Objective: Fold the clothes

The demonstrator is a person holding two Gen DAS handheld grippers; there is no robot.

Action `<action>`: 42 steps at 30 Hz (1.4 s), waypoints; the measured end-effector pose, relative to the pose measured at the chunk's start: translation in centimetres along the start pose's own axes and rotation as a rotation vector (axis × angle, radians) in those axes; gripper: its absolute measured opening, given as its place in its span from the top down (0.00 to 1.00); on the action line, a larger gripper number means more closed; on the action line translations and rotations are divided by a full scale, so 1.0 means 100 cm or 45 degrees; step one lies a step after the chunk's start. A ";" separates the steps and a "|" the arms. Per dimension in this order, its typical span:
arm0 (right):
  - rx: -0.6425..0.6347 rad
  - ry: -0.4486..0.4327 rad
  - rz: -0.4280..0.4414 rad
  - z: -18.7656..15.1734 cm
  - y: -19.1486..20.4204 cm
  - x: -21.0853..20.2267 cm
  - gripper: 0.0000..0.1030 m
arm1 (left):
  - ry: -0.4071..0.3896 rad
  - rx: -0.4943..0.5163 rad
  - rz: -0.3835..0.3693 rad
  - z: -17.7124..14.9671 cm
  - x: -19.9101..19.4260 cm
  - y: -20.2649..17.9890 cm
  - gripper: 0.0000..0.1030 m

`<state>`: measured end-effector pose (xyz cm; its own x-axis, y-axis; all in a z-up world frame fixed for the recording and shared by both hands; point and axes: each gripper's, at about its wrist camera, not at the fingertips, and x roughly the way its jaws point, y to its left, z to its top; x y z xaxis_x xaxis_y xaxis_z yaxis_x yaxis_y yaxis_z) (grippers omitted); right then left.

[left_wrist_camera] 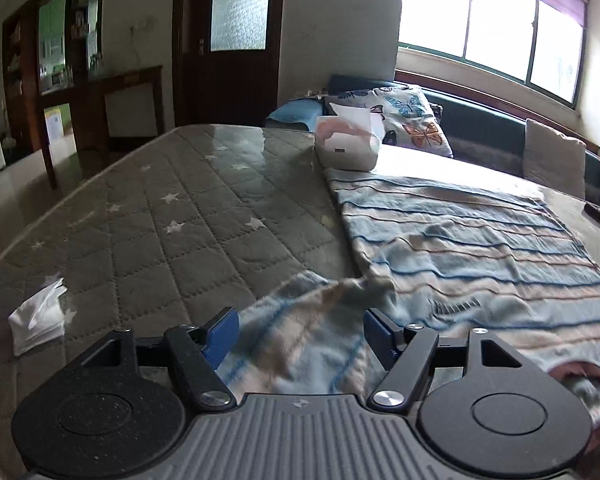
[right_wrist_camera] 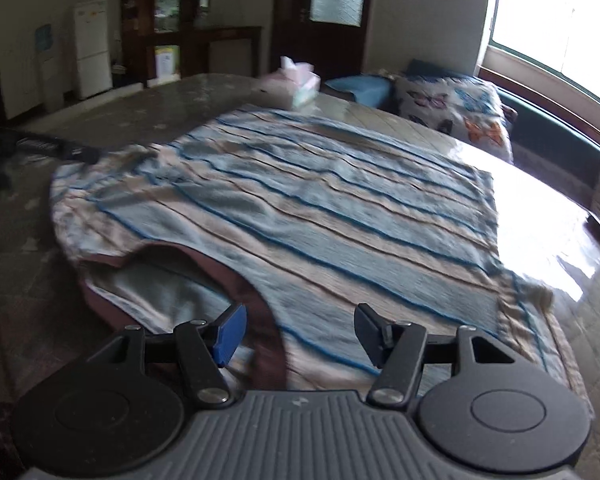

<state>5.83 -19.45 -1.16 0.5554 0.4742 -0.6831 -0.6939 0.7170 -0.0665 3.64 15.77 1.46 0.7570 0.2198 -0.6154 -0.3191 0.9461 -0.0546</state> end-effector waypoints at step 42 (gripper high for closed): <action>-0.287 -0.028 0.179 0.027 0.076 0.028 0.70 | 0.068 0.057 0.019 -0.002 0.021 0.015 0.93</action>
<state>3.37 -11.25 -1.59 0.4546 0.5736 -0.6813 -0.8480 0.5127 -0.1342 4.65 17.56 -0.11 0.7203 0.2218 -0.6573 -0.3033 0.9528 -0.0109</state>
